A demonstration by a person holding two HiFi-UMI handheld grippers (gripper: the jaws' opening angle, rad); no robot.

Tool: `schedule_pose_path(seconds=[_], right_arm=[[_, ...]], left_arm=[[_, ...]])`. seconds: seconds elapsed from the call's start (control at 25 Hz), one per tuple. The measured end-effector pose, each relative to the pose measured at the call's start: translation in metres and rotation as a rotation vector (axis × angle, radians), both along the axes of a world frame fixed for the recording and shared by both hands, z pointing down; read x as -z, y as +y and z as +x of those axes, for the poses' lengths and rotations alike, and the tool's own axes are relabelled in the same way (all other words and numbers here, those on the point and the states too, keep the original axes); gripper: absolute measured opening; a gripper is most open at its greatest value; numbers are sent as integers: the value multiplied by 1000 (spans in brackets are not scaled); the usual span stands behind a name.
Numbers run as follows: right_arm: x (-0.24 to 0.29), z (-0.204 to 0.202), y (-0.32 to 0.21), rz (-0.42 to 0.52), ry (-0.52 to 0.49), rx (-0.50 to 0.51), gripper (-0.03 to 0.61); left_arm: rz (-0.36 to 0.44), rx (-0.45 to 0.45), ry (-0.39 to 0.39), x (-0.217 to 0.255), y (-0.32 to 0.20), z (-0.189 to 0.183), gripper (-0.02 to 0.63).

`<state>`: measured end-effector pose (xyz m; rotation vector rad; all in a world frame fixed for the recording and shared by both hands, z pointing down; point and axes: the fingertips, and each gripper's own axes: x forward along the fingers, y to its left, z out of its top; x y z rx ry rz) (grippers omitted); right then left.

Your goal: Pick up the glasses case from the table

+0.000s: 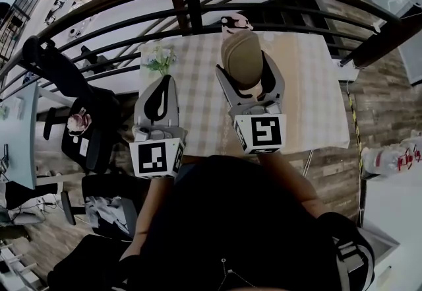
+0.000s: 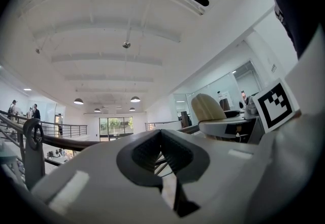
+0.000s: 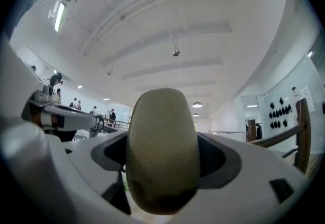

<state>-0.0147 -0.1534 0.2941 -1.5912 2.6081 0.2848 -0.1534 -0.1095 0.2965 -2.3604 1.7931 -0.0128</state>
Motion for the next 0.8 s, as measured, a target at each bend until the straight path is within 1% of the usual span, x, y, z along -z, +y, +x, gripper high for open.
schedule_pose_path(seconds=[0.12,0.28,0.4,0.8], right_arm=[[-1,2,-3,-5,-14,-7,379],[-2,0,-4,-6,4,-2,377],[-3,1,-5,-12,-13,-3,378],[-5,2,-4,-22,-22,-4,379]], left_arm=[[-5,1,-1,-2,-2,-1,11],[-10,4,0,-3,-4,-3,11],[-19,11,1,-4,-5,-3,11],[-17,2,-4,-6,-3,-3,11]])
